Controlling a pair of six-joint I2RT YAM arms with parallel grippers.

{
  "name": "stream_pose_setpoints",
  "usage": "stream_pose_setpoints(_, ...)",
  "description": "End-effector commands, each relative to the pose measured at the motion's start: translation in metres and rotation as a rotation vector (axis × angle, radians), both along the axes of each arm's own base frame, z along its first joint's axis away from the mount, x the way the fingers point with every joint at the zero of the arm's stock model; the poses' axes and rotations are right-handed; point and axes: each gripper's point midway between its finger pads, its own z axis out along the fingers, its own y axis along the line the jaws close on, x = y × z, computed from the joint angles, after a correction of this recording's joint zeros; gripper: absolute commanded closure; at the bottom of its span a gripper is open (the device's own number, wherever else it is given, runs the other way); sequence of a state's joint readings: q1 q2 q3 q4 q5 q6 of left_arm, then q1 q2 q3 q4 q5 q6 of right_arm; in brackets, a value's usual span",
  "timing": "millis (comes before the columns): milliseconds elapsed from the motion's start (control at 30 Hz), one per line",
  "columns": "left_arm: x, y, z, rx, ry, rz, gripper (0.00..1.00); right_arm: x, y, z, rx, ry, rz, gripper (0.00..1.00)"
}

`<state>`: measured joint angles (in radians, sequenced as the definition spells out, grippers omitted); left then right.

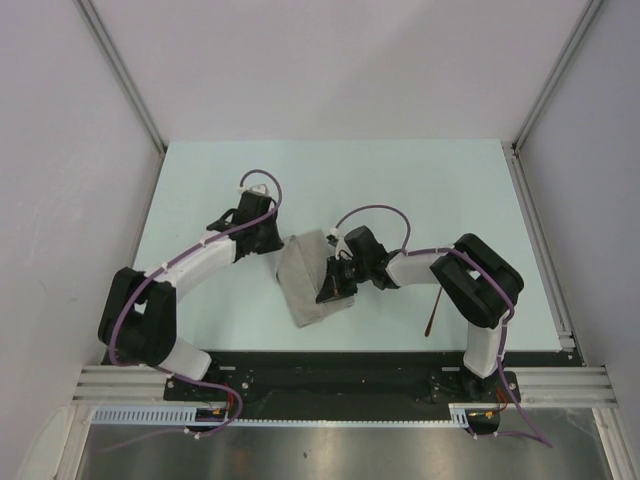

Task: Fold the napkin into a case and place the utensils inside
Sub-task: Smooth out the 2/3-rectangle-folded napkin at the center of the board.

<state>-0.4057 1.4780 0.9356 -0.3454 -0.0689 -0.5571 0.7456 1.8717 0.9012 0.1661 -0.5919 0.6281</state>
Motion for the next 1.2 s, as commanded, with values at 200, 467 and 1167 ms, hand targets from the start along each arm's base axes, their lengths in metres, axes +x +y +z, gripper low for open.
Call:
stream_pose_setpoints(200,0.022,0.0,-0.017,0.021,0.011,0.02,0.81,0.007,0.004,0.013,0.041,-0.042,0.013,1.0)
stream_pose_setpoints(467,0.019,-0.003,-0.035,0.012,0.045,0.012,0.84,0.023,-0.012,0.033,-0.11,-0.162,-0.032,0.66)
stream_pose_setpoints(1167,0.009,0.013,-0.078,0.067,0.122,0.06,0.93,-0.043,0.067,0.002,0.164,0.035,0.185,0.88)
